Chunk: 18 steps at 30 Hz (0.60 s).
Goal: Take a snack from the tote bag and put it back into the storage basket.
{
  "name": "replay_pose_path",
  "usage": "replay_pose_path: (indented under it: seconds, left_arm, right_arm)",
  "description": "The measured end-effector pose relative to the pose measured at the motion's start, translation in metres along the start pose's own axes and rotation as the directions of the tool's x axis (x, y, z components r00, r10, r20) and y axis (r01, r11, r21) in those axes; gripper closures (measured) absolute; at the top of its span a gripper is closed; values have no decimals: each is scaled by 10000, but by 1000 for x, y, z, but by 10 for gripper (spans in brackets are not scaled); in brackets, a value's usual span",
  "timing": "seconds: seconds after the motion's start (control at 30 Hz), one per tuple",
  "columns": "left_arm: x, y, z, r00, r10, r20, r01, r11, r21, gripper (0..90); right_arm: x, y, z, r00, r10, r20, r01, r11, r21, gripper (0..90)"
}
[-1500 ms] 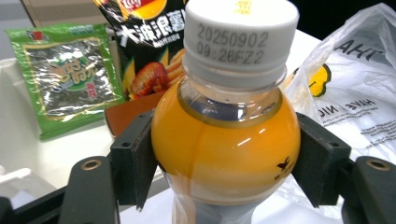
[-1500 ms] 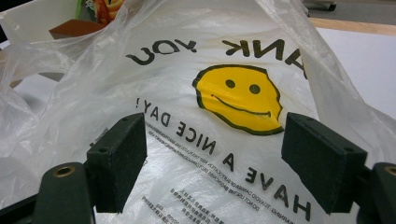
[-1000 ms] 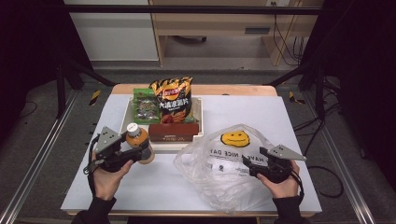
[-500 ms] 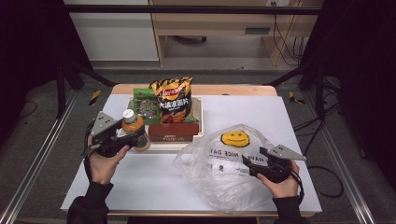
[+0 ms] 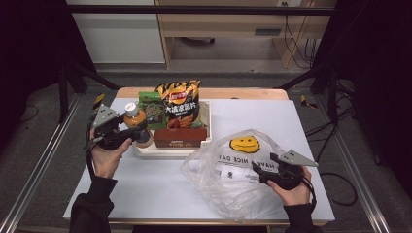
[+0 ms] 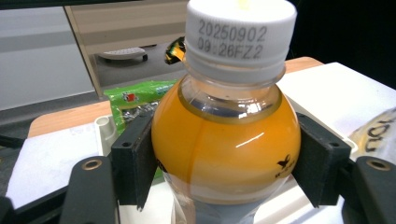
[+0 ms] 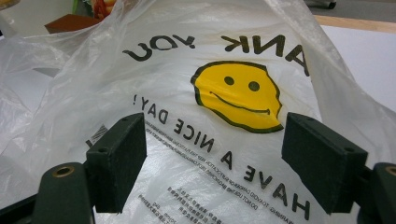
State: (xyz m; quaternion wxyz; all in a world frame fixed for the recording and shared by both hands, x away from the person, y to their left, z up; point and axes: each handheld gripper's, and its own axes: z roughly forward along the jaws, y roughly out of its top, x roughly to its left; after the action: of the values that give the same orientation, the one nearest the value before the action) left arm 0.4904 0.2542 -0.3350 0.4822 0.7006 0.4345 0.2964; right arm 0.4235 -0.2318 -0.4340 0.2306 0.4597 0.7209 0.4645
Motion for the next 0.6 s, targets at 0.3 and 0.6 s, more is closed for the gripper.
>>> replay_pose_path:
  seconds: [0.3,0.6]
  left_arm:
    - [12,4,11,10000,37,-90,-38,10000,-62,310]
    - [19,2,26,9999,106,-103,-105,9999,108,310]
  right_arm:
    - [-1,0,1,10000,-36,3,36,10000,32,221]
    - [-1,0,1,10000,-26,0,26,10000,-2,222]
